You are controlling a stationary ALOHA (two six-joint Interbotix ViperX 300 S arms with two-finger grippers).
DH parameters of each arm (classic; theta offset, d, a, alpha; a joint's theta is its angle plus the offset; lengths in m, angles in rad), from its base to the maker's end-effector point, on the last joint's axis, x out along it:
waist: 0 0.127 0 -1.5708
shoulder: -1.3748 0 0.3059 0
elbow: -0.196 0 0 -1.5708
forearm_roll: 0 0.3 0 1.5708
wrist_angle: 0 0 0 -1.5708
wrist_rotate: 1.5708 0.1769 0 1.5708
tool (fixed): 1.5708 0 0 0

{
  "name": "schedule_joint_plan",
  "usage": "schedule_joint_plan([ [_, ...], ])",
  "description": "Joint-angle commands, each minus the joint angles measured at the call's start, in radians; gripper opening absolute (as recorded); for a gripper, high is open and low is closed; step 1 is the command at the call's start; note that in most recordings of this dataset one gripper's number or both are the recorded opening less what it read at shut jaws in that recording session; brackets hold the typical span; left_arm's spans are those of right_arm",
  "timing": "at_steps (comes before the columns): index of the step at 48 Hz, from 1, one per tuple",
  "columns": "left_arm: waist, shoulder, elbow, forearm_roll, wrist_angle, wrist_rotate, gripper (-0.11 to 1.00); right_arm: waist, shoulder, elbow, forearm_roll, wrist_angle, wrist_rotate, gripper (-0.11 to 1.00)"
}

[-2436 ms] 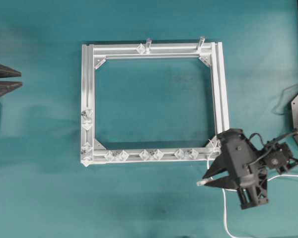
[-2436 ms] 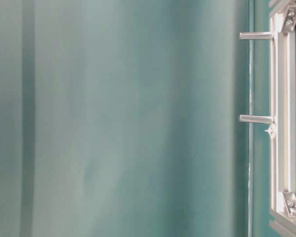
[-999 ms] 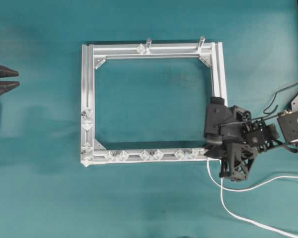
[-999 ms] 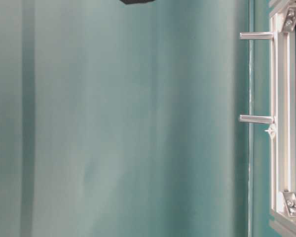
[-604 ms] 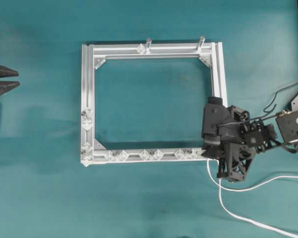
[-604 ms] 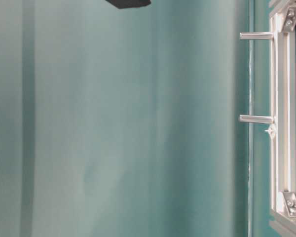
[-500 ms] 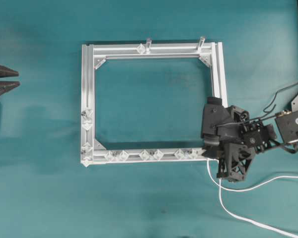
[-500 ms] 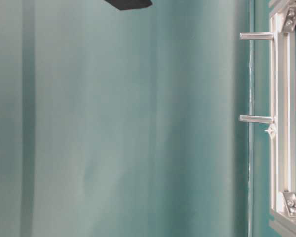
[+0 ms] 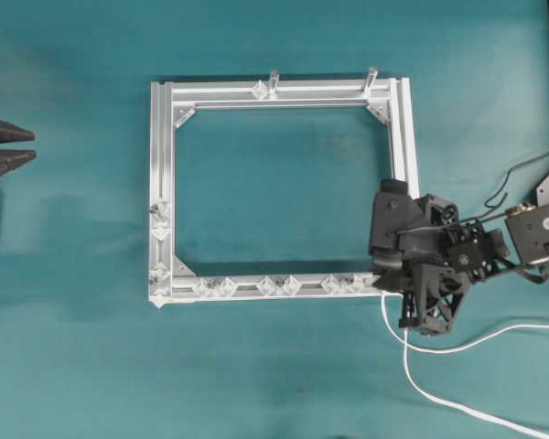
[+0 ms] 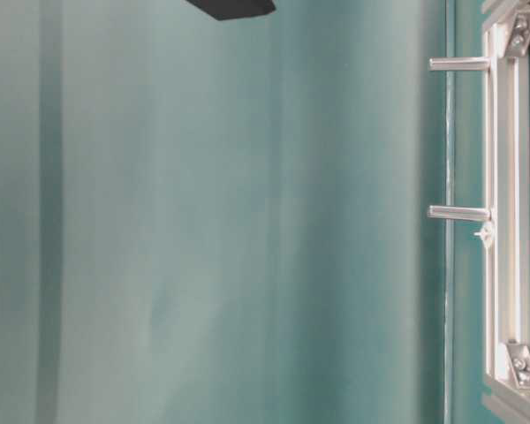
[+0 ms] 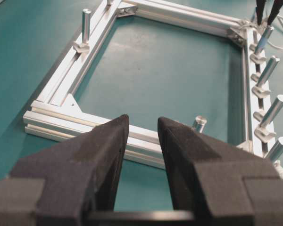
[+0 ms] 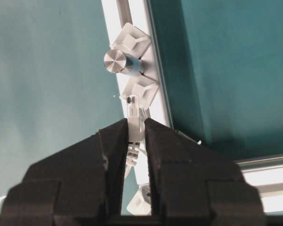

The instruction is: Move the cable alternately left and right between 8 closely spaced pins so it hooks onto each one.

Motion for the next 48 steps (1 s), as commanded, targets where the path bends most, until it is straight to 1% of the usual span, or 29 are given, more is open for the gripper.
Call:
schedule_joint_plan([
  [1, -0.003, 0.014, -0.012, 0.003, -0.005, -0.006, 0.35, -0.002, -0.008, -0.023, -0.005, 0.003, 0.002, 0.13],
  [6, -0.003, 0.014, -0.012, 0.003, -0.005, -0.006, 0.35, -0.009, -0.012, -0.020, -0.009, 0.058, 0.002, 0.13],
  [11, -0.003, 0.014, -0.012, 0.003, -0.005, -0.006, 0.35, -0.011, -0.012, -0.020, -0.025, 0.110, 0.002, 0.13],
  [24, -0.003, 0.014, -0.012, 0.003, -0.005, -0.006, 0.35, -0.032, -0.006, -0.029, -0.029, 0.106, 0.003, 0.13],
  [40, -0.003, 0.014, -0.012, 0.003, -0.005, -0.006, 0.35, -0.123, 0.000, -0.058, -0.083, 0.106, 0.002, 0.13],
  [48, -0.003, 0.014, -0.012, 0.003, -0.005, -0.006, 0.35, -0.149, 0.031, -0.086, -0.107, 0.106, -0.003, 0.13],
])
